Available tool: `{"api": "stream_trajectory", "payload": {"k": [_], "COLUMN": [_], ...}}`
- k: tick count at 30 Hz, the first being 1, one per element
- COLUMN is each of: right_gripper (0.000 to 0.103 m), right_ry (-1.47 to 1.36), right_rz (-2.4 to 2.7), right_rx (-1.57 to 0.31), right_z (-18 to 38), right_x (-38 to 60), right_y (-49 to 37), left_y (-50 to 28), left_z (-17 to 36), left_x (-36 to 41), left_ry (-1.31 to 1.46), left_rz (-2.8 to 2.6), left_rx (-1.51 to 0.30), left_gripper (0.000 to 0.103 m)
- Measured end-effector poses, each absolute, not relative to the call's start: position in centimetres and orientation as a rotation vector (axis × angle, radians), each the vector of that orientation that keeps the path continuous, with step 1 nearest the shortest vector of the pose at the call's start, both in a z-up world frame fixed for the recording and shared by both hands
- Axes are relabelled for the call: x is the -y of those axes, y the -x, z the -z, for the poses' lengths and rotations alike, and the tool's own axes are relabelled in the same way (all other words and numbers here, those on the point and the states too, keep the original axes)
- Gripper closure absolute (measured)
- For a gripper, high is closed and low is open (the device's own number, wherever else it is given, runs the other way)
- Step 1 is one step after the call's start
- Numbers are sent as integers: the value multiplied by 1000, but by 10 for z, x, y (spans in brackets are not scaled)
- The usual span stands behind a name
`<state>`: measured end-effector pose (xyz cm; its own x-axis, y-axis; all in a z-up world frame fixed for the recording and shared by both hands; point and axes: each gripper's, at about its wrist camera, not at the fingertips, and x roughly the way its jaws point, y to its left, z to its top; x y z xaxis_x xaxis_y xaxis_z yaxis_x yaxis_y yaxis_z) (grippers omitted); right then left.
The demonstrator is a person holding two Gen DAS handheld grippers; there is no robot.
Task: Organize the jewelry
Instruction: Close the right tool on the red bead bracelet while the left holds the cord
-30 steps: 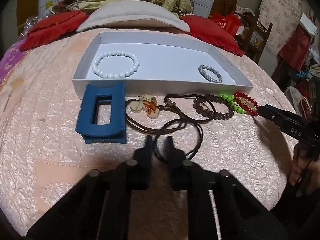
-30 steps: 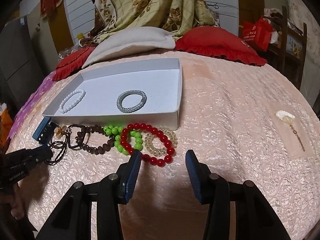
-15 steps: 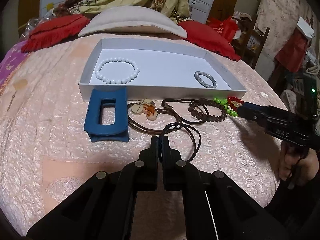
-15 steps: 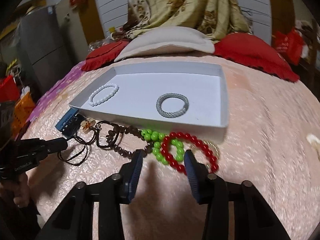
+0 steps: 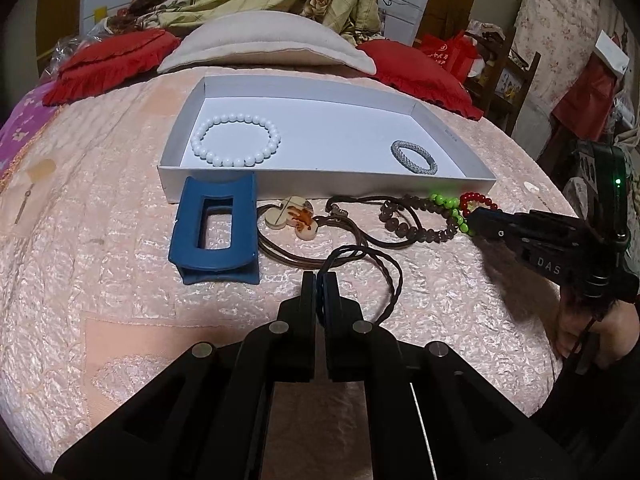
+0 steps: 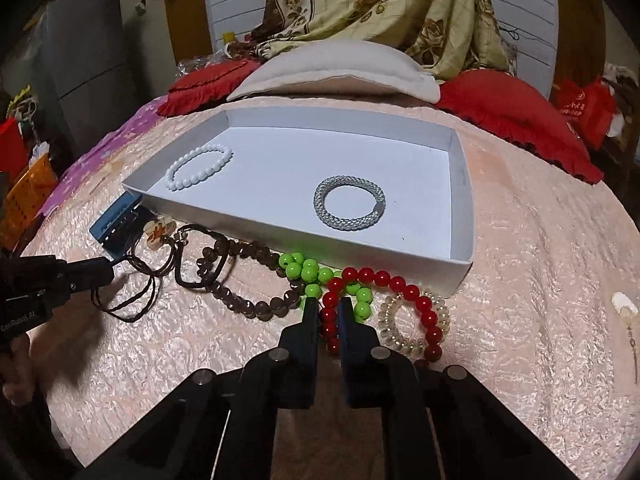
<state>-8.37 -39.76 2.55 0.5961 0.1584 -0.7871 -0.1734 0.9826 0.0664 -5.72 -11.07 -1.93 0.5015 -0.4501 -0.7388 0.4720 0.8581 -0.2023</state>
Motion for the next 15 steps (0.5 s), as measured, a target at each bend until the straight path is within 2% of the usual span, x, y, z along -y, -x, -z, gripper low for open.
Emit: {"api": "stream_trajectory", "payload": {"k": [6,15], "right_gripper": [95,95], "right_ry": [-30,-197], "right_rz": [-196,-248], "right_rx": [-900,-714], "right_z": [-28,-64], "right_x": [401,414], "right_y": [88,114], "left_y": [57,61], "left_z": [18,14], "left_x": [109,106], "left_ry": [-19,-11], "left_rz": [558,558], "left_rx": [-876,-848], "left_gripper": [101,101]}}
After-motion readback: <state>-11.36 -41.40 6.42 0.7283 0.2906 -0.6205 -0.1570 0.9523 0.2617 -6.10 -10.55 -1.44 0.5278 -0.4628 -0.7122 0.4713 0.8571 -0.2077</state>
